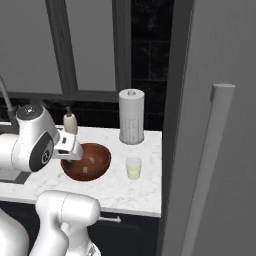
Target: Grab a lemon wedge from the fridge and one ice cube from the ice bowl, and put them in the glass of lemonade.
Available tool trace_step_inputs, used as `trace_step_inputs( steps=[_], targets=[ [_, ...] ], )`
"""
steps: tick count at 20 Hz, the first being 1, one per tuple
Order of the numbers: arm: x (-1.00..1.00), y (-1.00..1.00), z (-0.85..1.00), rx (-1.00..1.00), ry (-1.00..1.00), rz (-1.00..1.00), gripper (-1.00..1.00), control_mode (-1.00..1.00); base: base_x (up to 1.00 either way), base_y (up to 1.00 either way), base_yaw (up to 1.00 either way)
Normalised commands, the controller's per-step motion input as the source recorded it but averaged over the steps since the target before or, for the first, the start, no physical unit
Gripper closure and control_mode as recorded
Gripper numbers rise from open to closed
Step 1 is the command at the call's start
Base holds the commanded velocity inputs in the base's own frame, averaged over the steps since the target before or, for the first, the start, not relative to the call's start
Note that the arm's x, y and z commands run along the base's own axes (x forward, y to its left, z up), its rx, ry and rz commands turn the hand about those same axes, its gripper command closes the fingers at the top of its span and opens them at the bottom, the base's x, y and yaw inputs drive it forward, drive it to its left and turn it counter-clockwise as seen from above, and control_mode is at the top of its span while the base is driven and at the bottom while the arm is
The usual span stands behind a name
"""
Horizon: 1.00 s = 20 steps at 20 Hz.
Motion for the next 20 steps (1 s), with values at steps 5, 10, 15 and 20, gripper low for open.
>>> trace_step_inputs(
  steps=[5,10,15,20],
  targets=[
    [0.4,0.0,-0.16,0.0,-0.09,-0.08,-1.0,-1.0,0.33,0.02,-0.05],
    [0.67,0.02,-0.3,0.0,-0.1,-0.09,-1.0,-1.0,0.0,0.0,0.0],
    [0.57,0.03,-0.2,0.0,0.02,-0.04,-1.0,-1.0,0.0,0.0,0.0],
    [0.15,0.0,-0.23,0.0,0.23,0.0,-1.0,-1.0,0.0,0.0,0.0]
  ],
)
